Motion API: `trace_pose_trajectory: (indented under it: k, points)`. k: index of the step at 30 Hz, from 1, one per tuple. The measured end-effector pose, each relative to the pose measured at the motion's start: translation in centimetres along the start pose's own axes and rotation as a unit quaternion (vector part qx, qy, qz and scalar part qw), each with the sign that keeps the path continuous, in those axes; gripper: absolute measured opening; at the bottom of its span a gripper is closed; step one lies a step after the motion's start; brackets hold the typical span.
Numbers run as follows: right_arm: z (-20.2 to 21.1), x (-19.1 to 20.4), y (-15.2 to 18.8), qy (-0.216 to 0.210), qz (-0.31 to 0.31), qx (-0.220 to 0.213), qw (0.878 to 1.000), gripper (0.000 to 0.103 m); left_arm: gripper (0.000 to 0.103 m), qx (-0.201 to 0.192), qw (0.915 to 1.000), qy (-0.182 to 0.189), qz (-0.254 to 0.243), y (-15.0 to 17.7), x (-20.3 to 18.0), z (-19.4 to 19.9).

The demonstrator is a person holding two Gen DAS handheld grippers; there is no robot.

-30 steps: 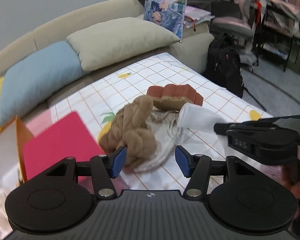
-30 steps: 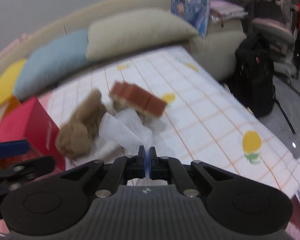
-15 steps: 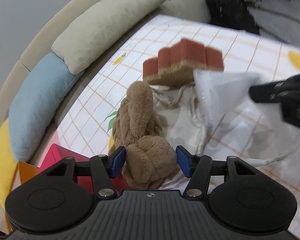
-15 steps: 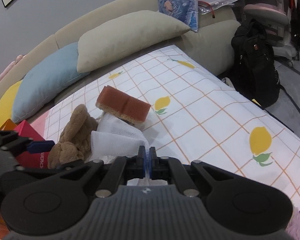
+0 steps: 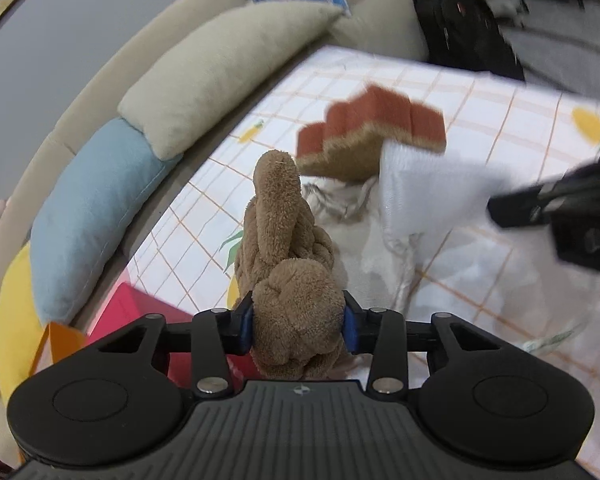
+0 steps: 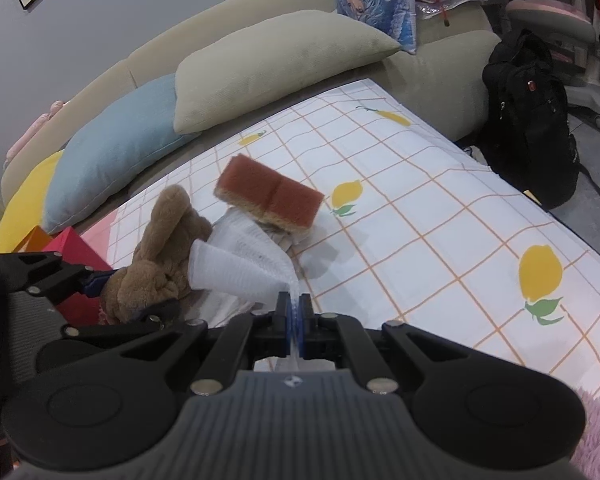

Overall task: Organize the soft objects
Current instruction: 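Carry the brown plush and white tissue in both tools over the orange box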

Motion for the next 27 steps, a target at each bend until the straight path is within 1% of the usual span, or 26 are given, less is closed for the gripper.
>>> trace_pose_trajectory:
  k: [3, 6, 9, 13, 18, 21, 24, 27]
  points:
    - [0.9, 0.6, 0.4, -0.020, 0.003, 0.010, 1.000, 0.000, 0.046, -0.025, 0.9990, 0.016, 0.034, 0.1, 0.3, 2.5]
    - [2.1, 1.4, 0.8, -0.039, 0.007, 0.016, 0.999, 0.000, 0.046, -0.047, 0.9953, 0.040, 0.074, 0.5, 1.0, 5.1]
    - [3.4, 2.1, 1.3, -0.052, 0.009, 0.018, 0.998, 0.000, 0.046, -0.071, 0.9886, 0.065, 0.115, 1.3, 1.7, 7.9]
    - [4.7, 3.0, 2.1, -0.069, 0.013, 0.030, 0.997, 0.000, 0.046, -0.096, 0.9803, 0.078, 0.154, 2.8, 2.9, 10.9]
    - [6.4, 4.9, 2.9, -0.098, 0.019, 0.033, 0.994, 0.000, 0.045, -0.122, 0.9705, 0.072, 0.195, 5.3, 5.0, 14.3]
    - [7.3, 6.6, 2.7, -0.116, 0.020, 0.033, 0.992, 0.000, 0.045, -0.137, 0.9643, 0.049, 0.221, 7.0, 7.0, 15.9]
    - [8.2, 9.6, 2.0, -0.144, 0.032, 0.030, 0.989, 0.000, 0.045, -0.145, 0.9541, 0.030, 0.260, 8.7, 9.5, 16.8]
    - [8.9, 13.5, 1.2, -0.173, 0.061, 0.024, 0.983, 0.000, 0.045, -0.148, 0.9421, 0.009, 0.301, 10.3, 12.3, 17.0]
Point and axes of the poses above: each gripper's, at about its wrist camera, not at the fingertips, and z roughly against the way its jaws point, x to its left, y to its underside, the point moved 6 cm from there along -z, roughly the way its jaws point, and after that the axes turned 5 degrees about y, right-handed, at the moved point
